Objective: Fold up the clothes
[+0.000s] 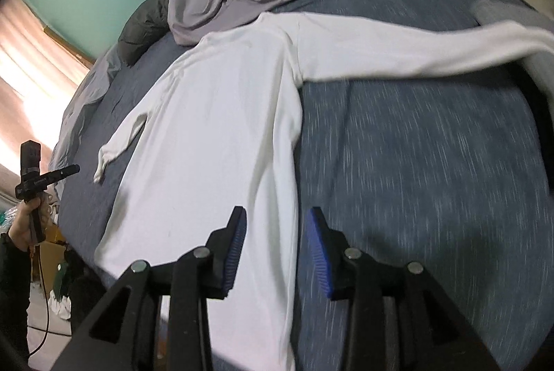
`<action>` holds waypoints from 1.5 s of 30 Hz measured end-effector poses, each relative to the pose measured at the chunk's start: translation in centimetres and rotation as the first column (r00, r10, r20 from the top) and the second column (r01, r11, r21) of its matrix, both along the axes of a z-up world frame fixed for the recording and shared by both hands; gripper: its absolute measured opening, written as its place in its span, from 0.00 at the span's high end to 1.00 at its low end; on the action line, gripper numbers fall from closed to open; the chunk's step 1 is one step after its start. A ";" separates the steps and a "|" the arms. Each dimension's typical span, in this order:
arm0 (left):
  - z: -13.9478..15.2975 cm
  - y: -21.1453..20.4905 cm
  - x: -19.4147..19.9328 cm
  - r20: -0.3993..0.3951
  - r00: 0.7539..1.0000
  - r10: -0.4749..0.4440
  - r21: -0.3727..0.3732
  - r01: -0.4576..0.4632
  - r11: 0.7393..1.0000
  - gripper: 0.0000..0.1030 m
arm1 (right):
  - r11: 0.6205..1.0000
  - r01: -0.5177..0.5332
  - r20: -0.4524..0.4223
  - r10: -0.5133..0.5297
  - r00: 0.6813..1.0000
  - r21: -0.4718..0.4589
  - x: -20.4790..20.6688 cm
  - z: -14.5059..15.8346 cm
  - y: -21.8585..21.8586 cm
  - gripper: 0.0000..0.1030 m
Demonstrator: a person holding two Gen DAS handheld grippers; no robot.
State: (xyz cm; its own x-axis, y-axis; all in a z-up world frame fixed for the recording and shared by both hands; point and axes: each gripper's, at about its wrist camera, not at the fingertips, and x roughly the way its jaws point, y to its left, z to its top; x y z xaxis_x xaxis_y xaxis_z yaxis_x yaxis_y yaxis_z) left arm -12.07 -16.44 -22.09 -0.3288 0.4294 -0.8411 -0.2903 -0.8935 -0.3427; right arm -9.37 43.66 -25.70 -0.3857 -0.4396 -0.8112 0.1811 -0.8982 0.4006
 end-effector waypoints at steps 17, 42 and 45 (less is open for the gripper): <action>-6.4 4.1 -19.1 0.000 1.000 0.028 -0.037 -0.028 0.999 0.62 | 0.996 0.012 -0.049 -0.008 0.999 0.084 -20.1 -3.7 -1.9 0.60; -13.5 3.6 -18.9 0.167 0.978 0.126 0.215 -0.161 0.963 0.62 | 0.952 0.161 0.126 -0.132 0.983 -0.262 -19.5 -10.9 -0.4 0.60; -13.9 3.6 -19.5 0.172 0.973 0.156 0.234 -0.194 0.953 0.62 | 0.931 0.215 0.124 -0.186 0.975 -0.296 -20.2 -11.1 -0.4 0.60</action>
